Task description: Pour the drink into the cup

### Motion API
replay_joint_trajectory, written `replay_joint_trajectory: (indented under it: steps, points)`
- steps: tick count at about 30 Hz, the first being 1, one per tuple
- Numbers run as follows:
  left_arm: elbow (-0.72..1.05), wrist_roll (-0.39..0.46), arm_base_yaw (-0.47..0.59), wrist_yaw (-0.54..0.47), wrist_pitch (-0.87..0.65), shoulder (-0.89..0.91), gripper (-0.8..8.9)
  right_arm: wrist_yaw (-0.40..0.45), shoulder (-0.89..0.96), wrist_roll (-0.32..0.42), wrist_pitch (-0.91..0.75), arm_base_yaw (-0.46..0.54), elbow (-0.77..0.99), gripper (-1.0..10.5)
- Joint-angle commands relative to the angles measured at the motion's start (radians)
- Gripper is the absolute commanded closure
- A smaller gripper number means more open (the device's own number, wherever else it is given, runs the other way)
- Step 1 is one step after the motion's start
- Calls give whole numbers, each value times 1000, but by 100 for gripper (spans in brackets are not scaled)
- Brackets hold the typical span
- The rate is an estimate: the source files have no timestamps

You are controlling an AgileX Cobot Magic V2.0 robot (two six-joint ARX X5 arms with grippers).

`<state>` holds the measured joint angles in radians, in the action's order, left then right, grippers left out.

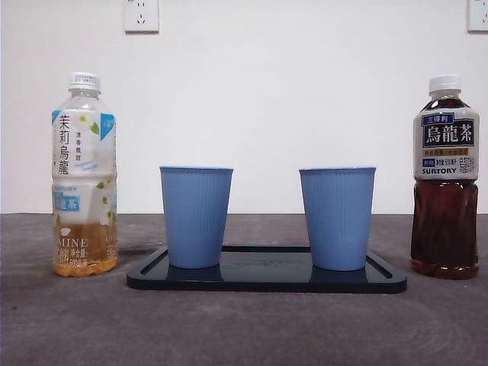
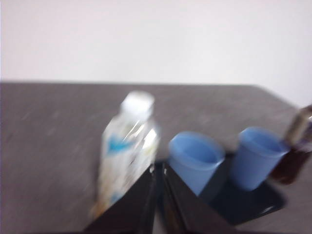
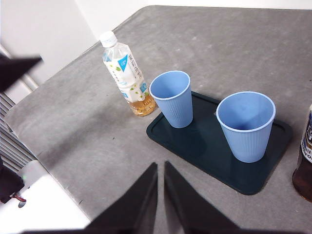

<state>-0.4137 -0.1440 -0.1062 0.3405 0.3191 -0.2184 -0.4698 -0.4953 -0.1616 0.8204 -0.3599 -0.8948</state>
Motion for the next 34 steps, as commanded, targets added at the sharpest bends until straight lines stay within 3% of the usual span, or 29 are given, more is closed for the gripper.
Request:
replay_joint_trajectory:
  steps: [1,5,13,34]
  points:
    - [129,26,40,-72,-21,74,789,-2,-5,5,-13,-5,-16,928]
    - [268,25,58,-187,-73,147,789,-2,-5,5,-13,-5,-16,928]
    - [381,28,58,-349,-116,216,789,-2,-5,5,-13,-5,-16,928]
    - [402,57,58,-364,-130,215,789,-2,-5,5,-13,-5,-16,928]
